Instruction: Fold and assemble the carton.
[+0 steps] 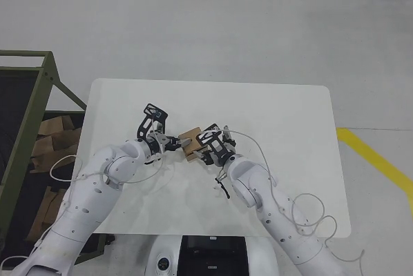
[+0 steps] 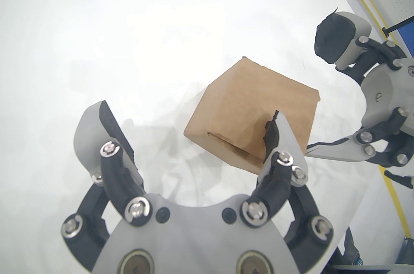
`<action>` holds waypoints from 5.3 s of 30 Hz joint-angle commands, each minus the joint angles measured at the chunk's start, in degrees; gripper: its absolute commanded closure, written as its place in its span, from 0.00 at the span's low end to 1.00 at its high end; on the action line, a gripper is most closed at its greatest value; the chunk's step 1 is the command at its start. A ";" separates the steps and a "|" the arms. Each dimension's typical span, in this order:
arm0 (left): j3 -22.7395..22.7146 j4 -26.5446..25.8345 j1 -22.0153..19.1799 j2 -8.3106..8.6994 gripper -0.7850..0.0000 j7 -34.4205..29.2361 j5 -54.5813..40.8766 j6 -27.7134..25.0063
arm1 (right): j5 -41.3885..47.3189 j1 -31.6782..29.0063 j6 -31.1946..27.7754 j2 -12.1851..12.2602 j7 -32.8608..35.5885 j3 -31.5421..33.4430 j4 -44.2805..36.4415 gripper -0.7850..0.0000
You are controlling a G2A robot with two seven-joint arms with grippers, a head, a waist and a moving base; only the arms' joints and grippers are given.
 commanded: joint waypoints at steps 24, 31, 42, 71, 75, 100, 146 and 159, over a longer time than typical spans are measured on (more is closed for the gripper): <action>0.54 2.06 -1.23 -0.59 0.00 -0.72 0.11 0.35 | 3.40 -2.08 -0.46 0.29 -2.58 3.77 -2.94 0.00; 0.38 2.32 -1.25 -0.69 0.00 -0.70 0.06 0.40 | 3.90 -0.67 2.84 -0.33 -3.15 2.91 0.20 0.00; 0.16 2.30 -1.23 -0.80 0.00 -0.95 0.09 0.09 | 5.13 -0.45 5.82 -0.80 -4.06 3.28 2.14 0.00; -6.34 -1.85 3.49 0.02 0.00 -0.43 -0.27 0.19 | 5.69 -3.19 2.48 -0.25 -5.31 6.31 -0.42 0.00; -7.72 -1.81 5.02 0.31 0.00 -1.44 0.85 1.09 | 6.47 -3.61 -0.94 0.14 -4.74 7.35 -1.07 0.00; -0.15 5.02 -3.04 -1.75 0.00 -2.39 1.97 4.98 | 6.53 -5.68 -9.72 1.33 -13.07 10.22 0.00 0.00; -10.96 -5.47 8.41 -0.49 0.00 7.68 -0.46 -4.07 | -16.50 15.96 -44.00 3.31 -73.55 4.49 42.70 0.00; -11.86 -5.72 9.12 -0.38 0.00 7.37 -1.04 -4.16 | -18.58 18.60 -44.19 2.78 -76.15 2.05 45.73 0.00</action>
